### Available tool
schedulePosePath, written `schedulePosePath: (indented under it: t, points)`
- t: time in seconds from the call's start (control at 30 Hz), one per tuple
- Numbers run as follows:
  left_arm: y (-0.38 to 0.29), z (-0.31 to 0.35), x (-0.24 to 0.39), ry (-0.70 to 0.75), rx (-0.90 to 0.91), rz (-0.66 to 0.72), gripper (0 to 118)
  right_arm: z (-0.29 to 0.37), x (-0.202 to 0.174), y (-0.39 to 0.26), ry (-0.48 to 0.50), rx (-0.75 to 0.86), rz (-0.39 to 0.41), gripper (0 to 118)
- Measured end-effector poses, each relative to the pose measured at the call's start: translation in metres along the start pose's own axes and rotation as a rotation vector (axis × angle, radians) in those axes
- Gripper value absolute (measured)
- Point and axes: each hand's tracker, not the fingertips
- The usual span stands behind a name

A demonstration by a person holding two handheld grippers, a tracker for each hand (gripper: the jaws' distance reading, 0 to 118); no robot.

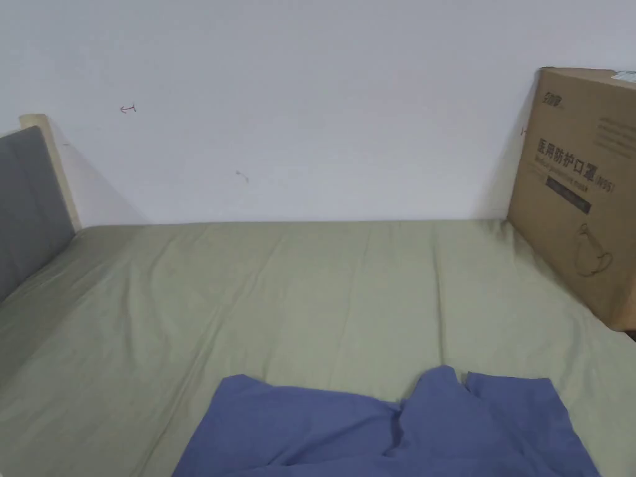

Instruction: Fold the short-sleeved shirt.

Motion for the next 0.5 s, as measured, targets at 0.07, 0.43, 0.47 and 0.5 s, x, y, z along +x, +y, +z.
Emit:
schedulePosePath:
  t: [0.07, 0.43, 0.47, 0.5]
  points:
    - [0.000, 0.020, 0.017, 0.007, 0.075, -0.039, 111, 0.022, -0.019, 0.007, 0.002, 0.083, -0.008, 106]
    - [-0.009, 0.049, 0.065, 0.097, 0.218, -0.165, 0, 0.068, -0.080, 0.012, 0.182, 0.404, -0.016, 0]
    - [-0.009, 0.043, 0.063, 0.099, 0.205, -0.165, 0, 0.064, -0.078, 0.015, 0.223, 0.357, -0.021, 0]
    - [-0.009, 0.035, 0.060, 0.106, 0.165, -0.169, 0, 0.061, -0.078, 0.016, 0.248, 0.334, -0.027, 0]
